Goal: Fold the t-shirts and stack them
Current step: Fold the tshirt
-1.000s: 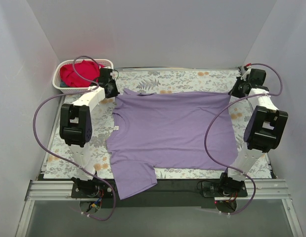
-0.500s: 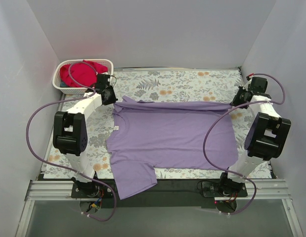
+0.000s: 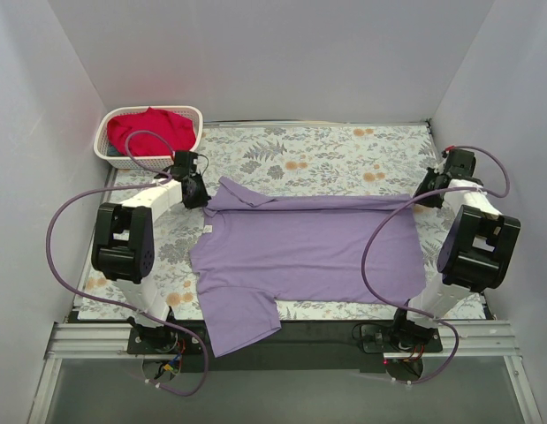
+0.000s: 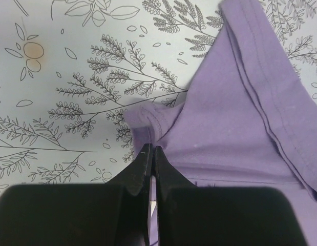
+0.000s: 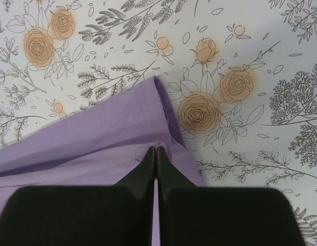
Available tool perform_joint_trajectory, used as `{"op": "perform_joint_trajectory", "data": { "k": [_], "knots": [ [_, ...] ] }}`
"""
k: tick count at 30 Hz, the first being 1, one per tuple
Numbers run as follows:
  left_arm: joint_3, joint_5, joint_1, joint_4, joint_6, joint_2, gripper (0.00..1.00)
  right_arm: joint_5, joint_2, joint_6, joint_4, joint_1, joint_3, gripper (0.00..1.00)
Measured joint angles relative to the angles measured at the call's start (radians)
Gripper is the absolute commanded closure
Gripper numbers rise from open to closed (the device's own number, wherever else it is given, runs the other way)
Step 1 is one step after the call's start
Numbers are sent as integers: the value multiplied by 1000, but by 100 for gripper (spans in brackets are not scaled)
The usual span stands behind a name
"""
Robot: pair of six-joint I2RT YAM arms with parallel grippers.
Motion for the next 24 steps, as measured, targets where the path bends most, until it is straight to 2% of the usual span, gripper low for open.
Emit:
{"op": "perform_joint_trajectory", "data": {
  "k": [14,16,20,21,24],
  "knots": [
    [-68,23,0,38,-40,0,100,17,98,20,29,-2,-44,99],
    [-69,26,0,42,-44,0,99,18,99,21,33,-2,-44,92],
    [-75,31,1,42,-53,0,85,20,98,23,34,-2,-44,69],
    [-76,33,1,41,-55,-1,75,22,98,23,33,-2,-44,61],
    [-76,37,1,28,-60,-20,57,29,82,25,28,-1,-45,50]
  ]
}}
